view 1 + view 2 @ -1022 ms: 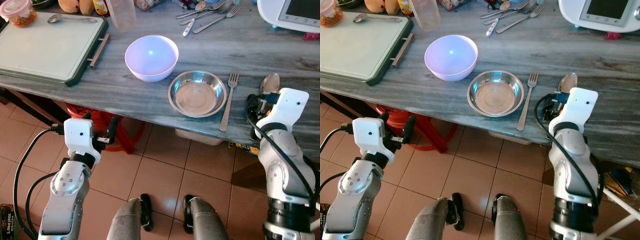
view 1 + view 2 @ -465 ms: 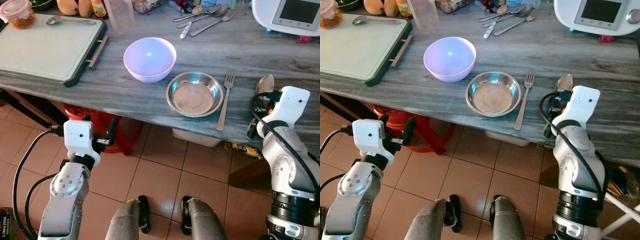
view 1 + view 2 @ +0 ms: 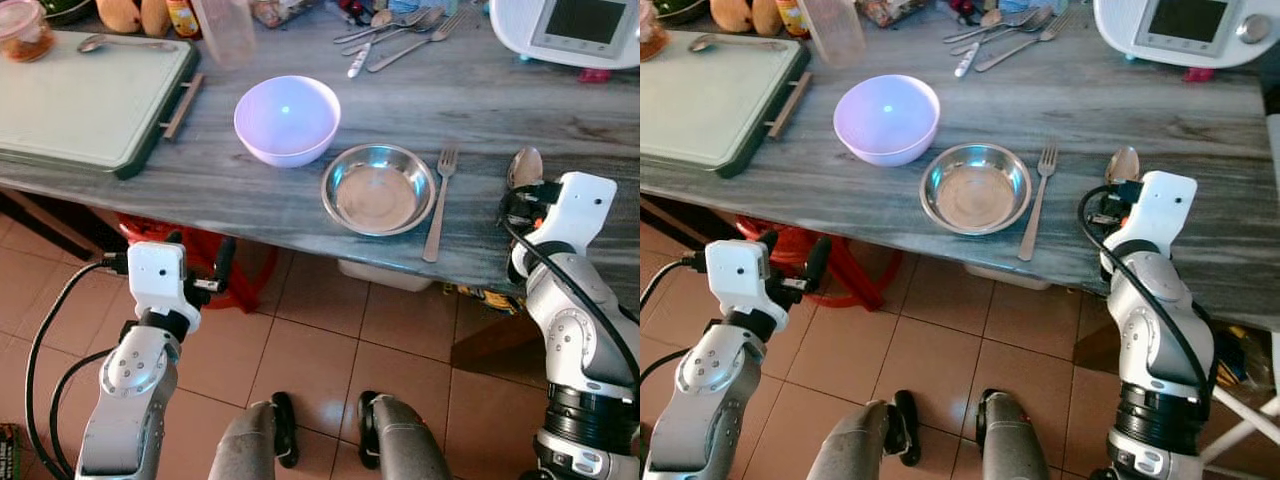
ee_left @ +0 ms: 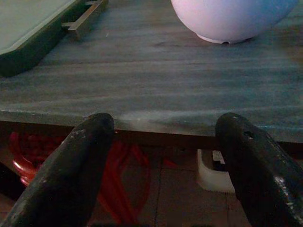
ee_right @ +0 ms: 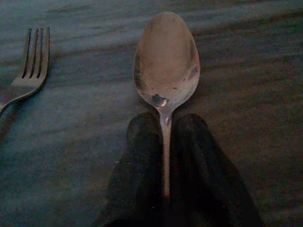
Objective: Setting the table
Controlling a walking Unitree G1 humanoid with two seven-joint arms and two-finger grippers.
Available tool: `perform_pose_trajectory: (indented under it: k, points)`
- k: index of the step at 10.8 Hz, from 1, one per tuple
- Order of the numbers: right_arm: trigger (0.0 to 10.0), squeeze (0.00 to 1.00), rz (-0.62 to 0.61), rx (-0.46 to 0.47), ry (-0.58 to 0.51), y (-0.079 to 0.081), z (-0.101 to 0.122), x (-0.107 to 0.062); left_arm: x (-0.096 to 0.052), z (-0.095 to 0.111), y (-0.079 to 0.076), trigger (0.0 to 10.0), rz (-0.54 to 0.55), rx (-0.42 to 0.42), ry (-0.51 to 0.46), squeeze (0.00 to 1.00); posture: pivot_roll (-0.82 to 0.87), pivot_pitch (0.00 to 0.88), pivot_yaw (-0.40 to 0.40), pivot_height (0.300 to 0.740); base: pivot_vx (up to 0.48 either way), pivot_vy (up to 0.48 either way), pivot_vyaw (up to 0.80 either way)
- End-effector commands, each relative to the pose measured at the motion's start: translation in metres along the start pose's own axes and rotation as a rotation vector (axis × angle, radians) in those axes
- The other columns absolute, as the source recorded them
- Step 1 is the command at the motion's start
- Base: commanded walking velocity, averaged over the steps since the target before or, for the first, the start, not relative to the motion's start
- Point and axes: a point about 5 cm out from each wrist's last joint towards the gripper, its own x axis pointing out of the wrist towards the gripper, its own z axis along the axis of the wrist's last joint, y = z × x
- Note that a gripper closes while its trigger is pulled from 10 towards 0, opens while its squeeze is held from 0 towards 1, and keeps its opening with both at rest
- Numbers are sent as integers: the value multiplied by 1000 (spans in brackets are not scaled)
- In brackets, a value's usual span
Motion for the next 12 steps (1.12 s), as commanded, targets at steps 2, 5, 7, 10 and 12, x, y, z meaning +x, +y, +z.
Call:
perform_pose_trajectory:
  k: [2, 5, 7, 10, 12]
  points:
    - [0, 0, 113, 33, 190, 23, -38, 3, -4, 0, 2, 10000, 4, 9, 6, 0, -1, 266, 76, 740, 0, 0, 0]
    - [0, 0, 171, 52, 189, 41, -38, 3, -3, 0, 1, 10000, 3, 6, 3, 0, -2, 263, 75, 740, 0, 0, 0]
    - [0, 0, 207, 66, 176, 52, -35, 5, -2, 0, 1, 10000, -1, 6, 3, 0, -3, 261, 75, 740, 0, 0, 0]
    - [0, 0, 258, 62, 172, 66, -34, 5, -2, 0, 0, 10000, 0, 7, 2, 0, 0, 261, 73, 740, 0, 0, 0]
    - [0, 0, 286, 61, 169, 74, -33, 5, -2, 0, 0, 10000, 0, 6, 2, 0, -1, 263, 72, 740, 0, 0, 0]
